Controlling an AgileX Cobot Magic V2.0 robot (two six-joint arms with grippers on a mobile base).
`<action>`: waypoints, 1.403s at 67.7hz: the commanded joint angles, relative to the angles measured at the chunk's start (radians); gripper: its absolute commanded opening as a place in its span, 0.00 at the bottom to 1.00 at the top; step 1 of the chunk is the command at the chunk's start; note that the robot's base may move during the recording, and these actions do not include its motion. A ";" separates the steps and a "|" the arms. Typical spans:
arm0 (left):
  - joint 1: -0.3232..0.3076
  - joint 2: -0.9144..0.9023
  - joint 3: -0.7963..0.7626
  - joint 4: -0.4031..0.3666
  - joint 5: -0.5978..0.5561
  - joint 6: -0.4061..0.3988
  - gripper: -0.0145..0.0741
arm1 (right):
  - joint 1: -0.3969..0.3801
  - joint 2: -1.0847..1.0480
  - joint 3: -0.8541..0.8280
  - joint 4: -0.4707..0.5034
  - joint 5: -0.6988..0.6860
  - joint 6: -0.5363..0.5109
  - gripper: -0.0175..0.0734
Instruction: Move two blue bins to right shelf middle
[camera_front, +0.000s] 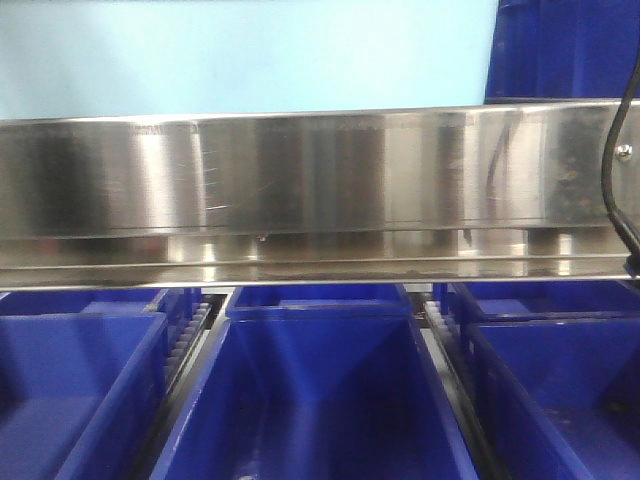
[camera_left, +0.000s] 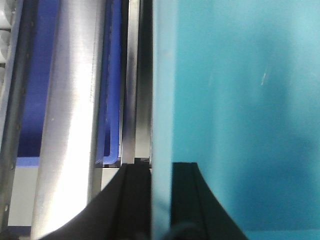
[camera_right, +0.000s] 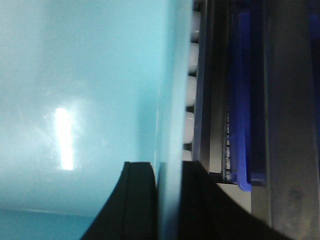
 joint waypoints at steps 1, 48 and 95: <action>0.001 -0.002 -0.002 0.029 0.001 -0.009 0.04 | 0.001 -0.005 -0.014 -0.026 -0.005 0.016 0.01; -0.053 -0.095 -0.161 0.125 0.001 -0.085 0.04 | 0.088 -0.019 -0.185 -0.250 -0.005 0.081 0.01; -0.053 -0.095 -0.301 0.134 -0.104 -0.032 0.04 | 0.088 -0.029 -0.355 -0.305 -0.005 0.039 0.01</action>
